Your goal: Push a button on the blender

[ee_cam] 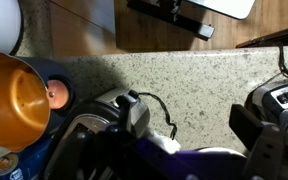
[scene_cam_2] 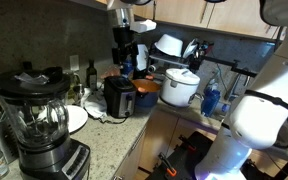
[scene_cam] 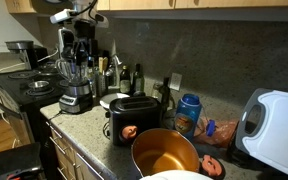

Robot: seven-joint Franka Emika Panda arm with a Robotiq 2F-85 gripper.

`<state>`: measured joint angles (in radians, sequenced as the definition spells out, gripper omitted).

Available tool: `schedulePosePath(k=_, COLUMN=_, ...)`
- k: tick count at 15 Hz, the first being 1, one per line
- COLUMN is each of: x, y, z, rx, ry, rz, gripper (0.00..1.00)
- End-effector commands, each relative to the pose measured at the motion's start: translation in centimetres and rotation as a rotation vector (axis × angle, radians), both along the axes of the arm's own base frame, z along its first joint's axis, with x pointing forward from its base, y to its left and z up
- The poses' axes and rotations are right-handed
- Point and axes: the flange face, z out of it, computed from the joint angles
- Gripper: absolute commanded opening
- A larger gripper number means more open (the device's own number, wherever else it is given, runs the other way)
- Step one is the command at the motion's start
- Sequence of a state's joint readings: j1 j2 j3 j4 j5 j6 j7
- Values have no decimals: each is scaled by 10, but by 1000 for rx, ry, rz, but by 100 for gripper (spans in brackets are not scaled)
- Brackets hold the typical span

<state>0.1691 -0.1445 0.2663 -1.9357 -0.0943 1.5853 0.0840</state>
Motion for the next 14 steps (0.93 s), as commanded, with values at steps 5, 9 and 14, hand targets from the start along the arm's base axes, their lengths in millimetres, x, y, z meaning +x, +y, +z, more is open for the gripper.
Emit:
schedulePosePath(k=5, x=-19, y=33, z=-66, rx=62, ry=62, rz=92, gripper=100)
schedulePosePath(k=9, x=-41, y=52, z=-99, rx=103, ry=76, rz=161, gripper=100)
schedulePosePath(k=14, x=-69, y=76, z=-138, rx=124, ry=75, rz=239, gripper=100)
